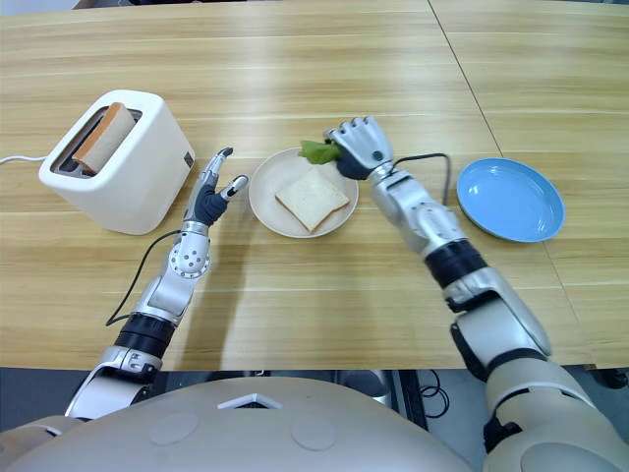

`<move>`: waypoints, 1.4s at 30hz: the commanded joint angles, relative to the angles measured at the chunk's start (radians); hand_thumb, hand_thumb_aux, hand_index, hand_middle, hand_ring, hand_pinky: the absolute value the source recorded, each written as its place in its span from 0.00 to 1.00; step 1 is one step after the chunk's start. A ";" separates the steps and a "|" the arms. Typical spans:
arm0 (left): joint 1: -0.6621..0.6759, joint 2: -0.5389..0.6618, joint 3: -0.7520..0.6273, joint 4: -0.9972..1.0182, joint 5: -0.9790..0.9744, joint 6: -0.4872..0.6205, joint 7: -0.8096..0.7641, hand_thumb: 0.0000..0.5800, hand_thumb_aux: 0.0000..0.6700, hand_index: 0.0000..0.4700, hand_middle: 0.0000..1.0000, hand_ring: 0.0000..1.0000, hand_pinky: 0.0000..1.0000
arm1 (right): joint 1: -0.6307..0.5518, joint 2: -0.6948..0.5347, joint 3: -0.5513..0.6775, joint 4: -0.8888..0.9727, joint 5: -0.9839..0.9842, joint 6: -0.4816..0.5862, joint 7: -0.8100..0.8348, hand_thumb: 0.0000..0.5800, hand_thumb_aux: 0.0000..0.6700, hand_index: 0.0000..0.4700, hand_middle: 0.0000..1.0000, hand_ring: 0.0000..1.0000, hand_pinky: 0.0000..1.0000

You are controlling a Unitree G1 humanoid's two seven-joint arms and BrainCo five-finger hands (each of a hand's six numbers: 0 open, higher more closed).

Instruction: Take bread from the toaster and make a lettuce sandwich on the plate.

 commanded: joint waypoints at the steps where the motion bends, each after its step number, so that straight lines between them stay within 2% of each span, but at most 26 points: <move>1: 0.000 0.003 0.000 0.028 -0.003 -0.002 -0.004 0.00 0.00 0.00 0.00 0.00 0.00 | -0.048 0.075 0.075 0.230 -0.035 -0.030 -0.036 1.00 1.00 0.98 1.00 1.00 1.00; 7: 0.002 -0.003 -0.007 0.039 0.003 -0.003 0.001 0.00 0.00 0.00 0.00 0.00 0.00 | -0.101 0.133 0.134 0.470 -0.038 -0.056 -0.081 1.00 1.00 0.98 1.00 1.00 1.00; 10: 0.003 -0.004 -0.013 0.042 0.006 -0.002 -0.001 0.00 0.00 0.00 0.00 0.00 0.00 | -0.097 0.116 0.137 0.484 -0.030 -0.067 -0.096 1.00 1.00 0.98 1.00 1.00 1.00; 14: 0.009 -0.001 -0.012 0.037 0.005 0.001 0.000 0.00 0.00 0.00 0.00 0.00 0.00 | -0.084 0.076 0.127 0.414 -0.024 -0.073 -0.107 1.00 1.00 0.98 1.00 1.00 1.00; 15: 0.009 -0.001 -0.012 0.037 0.005 0.001 0.000 0.00 0.00 0.00 0.00 0.00 0.00 | -0.081 0.068 0.124 0.396 -0.023 -0.072 -0.107 0.99 0.92 0.90 1.00 1.00 1.00; 16: 0.009 -0.001 -0.013 0.039 0.006 0.001 0.001 0.00 0.00 0.00 0.00 0.00 0.00 | -0.073 0.054 0.118 0.360 -0.022 -0.069 -0.105 0.94 0.75 0.74 1.00 1.00 1.00; 17: 0.009 -0.002 -0.014 0.041 0.007 0.002 0.002 0.00 0.00 0.00 0.00 0.00 0.00 | -0.062 0.038 0.111 0.317 -0.020 -0.064 -0.099 0.86 0.63 0.61 1.00 1.00 1.00; 18: 0.009 -0.003 -0.015 0.043 0.009 0.002 0.003 0.00 0.00 0.00 0.00 0.00 0.00 | -0.049 0.023 0.102 0.267 -0.017 -0.057 -0.088 0.75 0.50 0.49 0.67 0.67 0.67; 19: 0.009 -0.004 -0.017 0.044 0.009 0.002 0.004 0.00 0.00 0.00 0.00 0.00 0.00 | -0.034 0.007 0.093 0.210 -0.014 -0.050 -0.075 0.24 0.13 0.12 0.22 0.22 0.22; 20: 0.008 -0.003 -0.018 0.046 0.010 0.002 0.005 0.00 0.00 0.00 0.00 0.00 0.00 | -0.019 -0.005 0.085 0.153 -0.011 -0.042 -0.055 0.00 0.00 0.00 0.00 0.00 0.00; 25: 0.006 0.000 -0.017 0.050 0.009 0.000 0.006 0.00 0.00 0.00 0.00 0.00 0.00 | 0.065 -0.055 0.033 -0.115 0.031 0.003 0.124 0.00 0.00 0.00 0.00 0.00 0.00; 34: 0.024 0.015 -0.007 -0.026 0.016 0.007 0.004 0.00 0.00 0.00 0.00 0.00 0.00 | 0.302 -0.215 -0.149 -0.752 0.054 0.193 0.559 0.00 0.00 0.00 0.00 0.00 0.00; 38: 0.057 0.032 0.009 -0.218 0.057 0.038 -0.005 0.00 0.00 0.00 0.00 0.00 0.00 | 0.339 -0.196 -0.271 -0.900 0.167 0.215 0.600 0.00 0.00 0.00 0.00 0.00 0.00; 42: 0.073 0.076 0.087 -0.523 0.119 0.105 -0.050 0.00 0.00 0.00 0.00 0.00 0.00 | 0.373 -0.077 -0.397 -0.895 0.427 0.192 0.576 0.00 0.00 0.00 0.00 0.00 0.00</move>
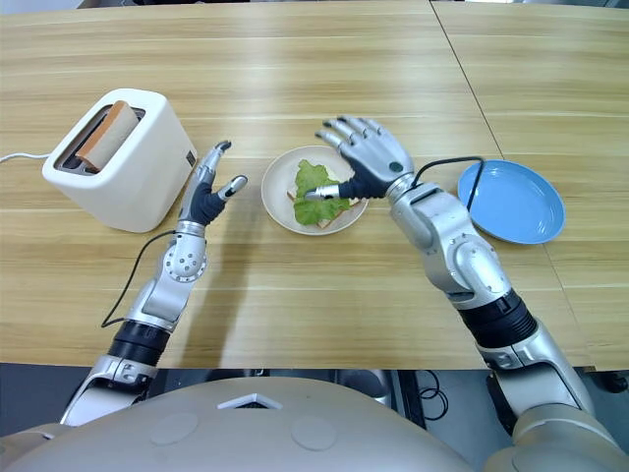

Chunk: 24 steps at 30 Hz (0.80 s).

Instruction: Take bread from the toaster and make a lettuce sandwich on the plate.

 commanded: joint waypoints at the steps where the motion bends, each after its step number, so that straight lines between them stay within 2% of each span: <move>1: -0.001 0.066 0.094 -0.270 0.085 0.074 -0.051 0.00 0.00 0.00 0.00 0.00 0.00 | 0.051 0.082 -0.106 0.031 0.224 -0.017 -0.012 0.00 0.00 0.00 0.00 0.00 0.00; 5: -0.031 0.209 0.249 -0.448 0.237 0.152 -0.110 0.00 0.00 0.00 0.00 0.00 0.00 | 0.115 0.161 -0.211 0.140 0.386 -0.060 -0.051 0.00 0.00 0.00 0.00 0.00 0.00; 7: -0.034 0.279 0.319 -0.439 0.269 0.194 -0.144 0.00 0.00 0.00 0.00 0.00 0.00 | 0.137 0.179 -0.241 0.188 0.427 -0.084 -0.067 0.00 0.00 0.00 0.00 0.00 0.00; 10: -0.039 0.357 0.390 -0.319 0.280 0.242 -0.158 0.00 0.00 0.00 0.00 0.00 0.00 | 0.166 0.194 -0.270 0.226 0.449 -0.112 -0.096 0.00 0.00 0.00 0.00 0.00 0.00; 16: -0.035 0.448 0.368 -0.015 0.308 0.322 -0.202 0.00 0.00 0.00 0.00 0.00 0.00 | 0.193 0.201 -0.287 0.244 0.459 -0.136 -0.119 0.00 0.00 0.00 0.00 0.00 0.00; 24: -0.070 0.432 0.301 0.177 0.236 0.341 -0.231 0.00 0.00 0.00 0.00 0.00 0.00 | 0.196 0.197 -0.288 0.247 0.460 -0.143 -0.127 0.00 0.00 0.00 0.00 0.00 0.00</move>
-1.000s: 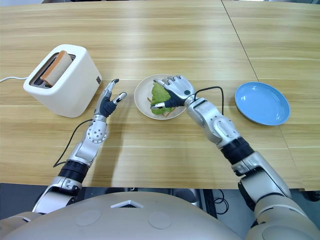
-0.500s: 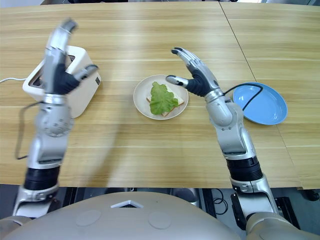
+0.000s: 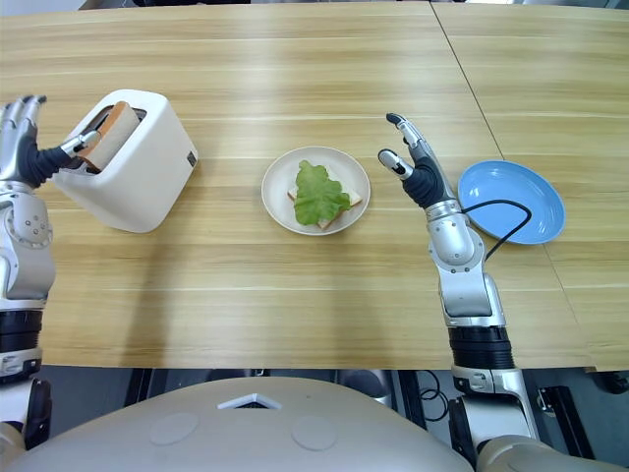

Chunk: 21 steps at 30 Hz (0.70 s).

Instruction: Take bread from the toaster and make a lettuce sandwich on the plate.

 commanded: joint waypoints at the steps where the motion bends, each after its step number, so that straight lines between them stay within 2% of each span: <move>1: -0.023 -0.005 -0.050 0.073 -0.030 0.009 -0.015 0.00 0.00 0.00 0.00 0.00 0.00 | 0.010 -0.001 -0.007 0.002 0.007 -0.002 -0.005 0.00 0.00 0.00 0.00 0.00 0.00; 3: -0.029 -0.003 -0.063 0.099 -0.041 0.011 -0.012 0.00 0.00 0.00 0.00 0.00 0.00 | 0.011 -0.003 -0.006 -0.002 0.002 -0.002 -0.009 0.00 0.00 0.00 0.00 0.00 0.00; 4: -0.032 -0.001 -0.070 0.111 -0.046 0.011 -0.010 0.16 0.08 0.08 0.00 0.00 0.00 | 0.011 -0.005 -0.006 -0.003 0.001 -0.002 -0.009 0.00 0.00 0.00 0.00 0.00 0.00; 5: -0.035 0.000 -0.077 0.120 -0.052 0.010 -0.012 0.43 0.24 0.24 0.00 0.00 0.00 | 0.011 -0.006 -0.006 -0.003 0.000 -0.002 -0.010 0.00 0.00 0.00 0.00 0.00 0.00; 6: -0.037 0.001 -0.081 0.126 -0.061 0.007 -0.011 0.43 0.24 0.24 0.00 0.00 0.00 | 0.011 -0.008 -0.005 -0.004 -0.003 -0.001 -0.010 0.00 0.00 0.00 0.00 0.00 0.00; 7: -0.036 0.002 -0.083 0.128 -0.065 0.007 -0.008 0.86 0.62 0.61 0.00 0.00 0.00 | 0.011 -0.011 -0.004 -0.004 -0.007 0.000 -0.010 0.00 0.00 0.00 0.00 0.00 0.00; 8: -0.036 0.004 -0.085 0.127 -0.067 0.010 -0.002 0.86 0.62 0.61 0.00 0.00 0.00 | 0.012 -0.012 -0.004 -0.005 -0.007 0.000 -0.011 0.00 0.00 0.00 0.00 0.00 0.00; 9: -0.036 0.007 -0.087 0.126 -0.067 0.013 0.005 1.00 1.00 0.98 0.00 0.00 0.00 | 0.013 -0.014 -0.004 -0.006 -0.008 0.000 -0.011 0.00 0.00 0.00 0.00 0.00 0.00; 16: -0.033 0.018 -0.101 0.106 -0.066 0.003 0.045 1.00 1.00 0.98 0.00 0.00 0.00 | 0.015 -0.018 -0.002 -0.004 -0.014 0.000 -0.014 0.00 0.00 0.00 0.00 0.00 0.00; 17: -0.031 0.016 -0.094 0.089 -0.068 -0.002 0.062 1.00 1.00 0.98 1.00 1.00 1.00 | 0.014 -0.019 -0.002 -0.004 -0.018 0.000 -0.016 0.00 0.00 0.00 0.00 0.00 0.00; 21: -0.022 0.004 -0.060 -0.024 -0.073 -0.055 0.158 1.00 1.00 0.98 1.00 1.00 1.00 | 0.017 -0.020 -0.005 -0.006 -0.023 -0.001 -0.016 0.00 0.00 0.00 0.00 0.00 0.00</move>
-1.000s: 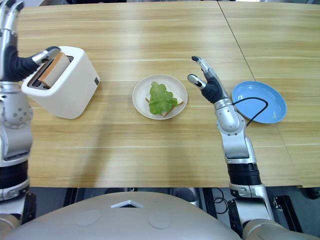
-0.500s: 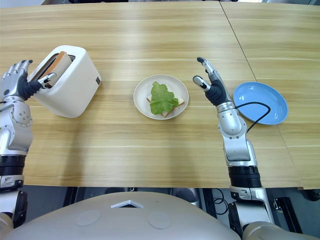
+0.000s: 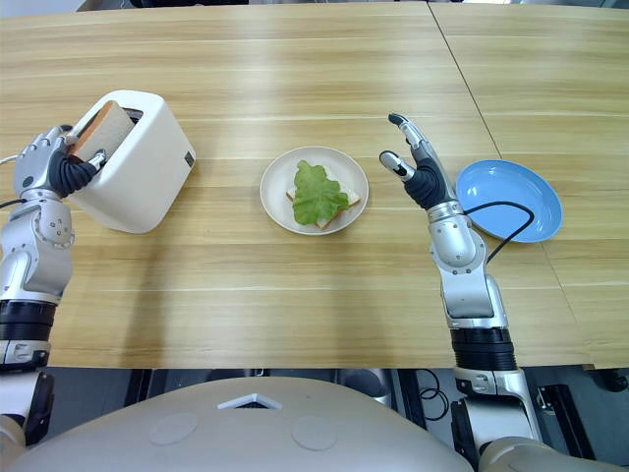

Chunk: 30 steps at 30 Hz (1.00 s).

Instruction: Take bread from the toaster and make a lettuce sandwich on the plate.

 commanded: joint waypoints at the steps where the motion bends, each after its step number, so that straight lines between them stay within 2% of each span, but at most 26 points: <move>1: 0.012 -0.011 0.052 -0.141 -0.012 -0.059 0.116 1.00 1.00 0.98 1.00 1.00 1.00 | 0.009 -0.007 -0.004 -0.003 -0.007 0.004 -0.004 0.00 0.00 0.00 0.00 0.00 0.00; 5: 0.044 -0.056 0.153 -0.361 -0.064 -0.154 0.240 1.00 1.00 0.98 1.00 1.00 1.00 | 0.011 -0.005 -0.002 0.005 -0.011 0.001 -0.009 0.00 0.00 0.00 0.00 0.00 0.00; 8: 0.050 -0.156 0.150 -0.510 -0.195 -0.228 0.222 1.00 1.00 0.98 1.00 1.00 1.00 | 0.030 0.011 0.008 0.019 -0.013 -0.005 -0.019 0.00 0.00 0.00 0.00 0.00 0.00; 13: 0.030 -0.283 0.103 -0.563 -0.394 -0.266 0.109 1.00 1.00 0.98 1.00 1.00 1.00 | 0.053 0.027 0.018 0.035 -0.013 -0.013 -0.033 0.00 0.00 0.00 0.00 0.00 0.00; 17: 0.005 -0.385 -0.003 -0.478 -0.537 -0.248 -0.016 1.00 1.00 0.98 1.00 1.00 1.00 | 0.063 0.040 0.015 0.043 -0.002 -0.015 -0.040 0.00 0.00 0.00 0.00 0.00 0.00; 21: 0.002 -0.537 -0.099 -0.286 -0.709 -0.224 -0.148 1.00 1.00 0.98 1.00 1.00 1.00 | 0.070 0.053 0.000 0.064 0.009 -0.023 -0.056 0.00 0.00 0.00 0.00 0.00 0.00; 27: -0.028 -0.629 -0.168 0.018 -0.752 -0.246 -0.253 1.00 1.00 0.98 1.00 1.00 1.00 | 0.106 0.051 -0.064 0.081 0.055 -0.034 -0.084 0.00 0.00 0.00 0.00 0.00 0.00; 30: -0.071 -0.668 -0.146 0.141 -0.800 -0.275 -0.285 1.00 1.00 0.98 1.00 1.00 1.00 | 0.114 0.046 -0.076 0.095 0.055 -0.040 -0.093 0.00 0.00 0.00 0.00 0.00 0.00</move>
